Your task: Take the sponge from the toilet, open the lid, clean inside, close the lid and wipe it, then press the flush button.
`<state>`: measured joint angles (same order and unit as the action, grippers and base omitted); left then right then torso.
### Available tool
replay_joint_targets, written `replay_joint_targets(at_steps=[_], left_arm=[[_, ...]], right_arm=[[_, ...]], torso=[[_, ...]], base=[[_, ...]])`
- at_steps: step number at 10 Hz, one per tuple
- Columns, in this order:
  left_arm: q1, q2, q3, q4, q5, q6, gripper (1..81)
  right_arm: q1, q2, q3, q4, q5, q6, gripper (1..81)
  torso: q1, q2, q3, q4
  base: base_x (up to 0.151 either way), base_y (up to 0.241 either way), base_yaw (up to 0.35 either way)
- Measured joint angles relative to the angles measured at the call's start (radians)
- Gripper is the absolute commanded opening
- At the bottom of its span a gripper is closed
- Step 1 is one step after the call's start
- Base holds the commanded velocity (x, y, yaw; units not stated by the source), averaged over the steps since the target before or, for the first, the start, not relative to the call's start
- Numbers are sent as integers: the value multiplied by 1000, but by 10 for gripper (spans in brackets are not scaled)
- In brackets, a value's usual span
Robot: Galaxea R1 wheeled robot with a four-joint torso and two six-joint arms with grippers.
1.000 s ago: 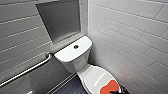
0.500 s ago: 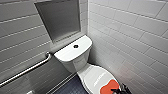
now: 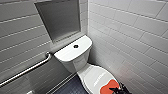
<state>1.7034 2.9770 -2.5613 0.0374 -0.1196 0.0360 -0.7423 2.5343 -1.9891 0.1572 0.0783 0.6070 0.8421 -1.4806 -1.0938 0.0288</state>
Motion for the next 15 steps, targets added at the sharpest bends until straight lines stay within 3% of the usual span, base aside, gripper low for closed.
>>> replay_joint_targets(at_steps=[3, 7, 12, 15], left_arm=[[0, -2, 0, -8, 5, 0, 811], [0, -13, -1, -35, 21, 0, 811], [0, -6, -1, -38, 24, 0, 811], [0, -9, -1, -53, 40, 0, 811]], right_arm=[[4, 74, -86, -1, 43, 3, 811], [-34, 95, -80, -77, 202, 3, 811], [-45, 98, -74, -94, 229, 3, 811], [-48, 130, -137, -127, 266, -1, 811]], torso=[[0, 0, 0, 0], [0, 0, 0, 0], [0, 0, 0, 0], [0, 0, 0, 0]], base=[[0, 0, 0], [0, 0, 0], [0, 0, 0], [0, 0, 0]])
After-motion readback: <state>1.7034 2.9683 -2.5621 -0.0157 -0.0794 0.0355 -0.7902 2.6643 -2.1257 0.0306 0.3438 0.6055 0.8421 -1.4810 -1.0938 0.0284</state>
